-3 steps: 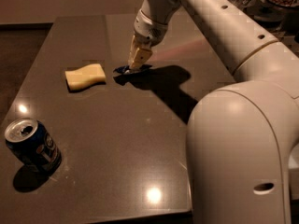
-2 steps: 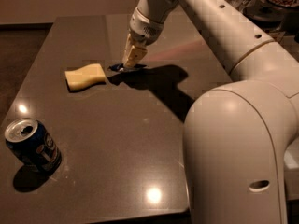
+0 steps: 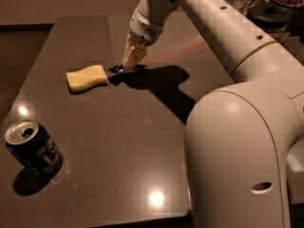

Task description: Move rxbar blueberry near sponge

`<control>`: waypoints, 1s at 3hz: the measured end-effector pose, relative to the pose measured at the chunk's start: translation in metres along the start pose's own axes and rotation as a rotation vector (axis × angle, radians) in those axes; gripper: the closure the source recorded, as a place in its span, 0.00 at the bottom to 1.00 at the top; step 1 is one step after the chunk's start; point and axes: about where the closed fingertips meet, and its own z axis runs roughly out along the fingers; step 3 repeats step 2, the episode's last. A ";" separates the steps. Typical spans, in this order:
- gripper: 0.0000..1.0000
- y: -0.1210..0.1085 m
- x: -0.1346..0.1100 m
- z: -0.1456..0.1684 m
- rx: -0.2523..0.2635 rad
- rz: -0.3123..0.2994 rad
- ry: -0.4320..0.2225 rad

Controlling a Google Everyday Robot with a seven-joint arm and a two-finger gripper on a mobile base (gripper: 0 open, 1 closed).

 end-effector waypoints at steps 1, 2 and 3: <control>0.16 -0.003 -0.002 0.003 0.007 0.000 -0.005; 0.00 -0.007 -0.003 0.007 0.013 -0.001 -0.010; 0.00 -0.007 -0.003 0.007 0.013 -0.001 -0.010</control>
Offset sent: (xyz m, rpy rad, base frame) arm 0.0030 0.0035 -0.0020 0.0063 -0.0056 -0.0028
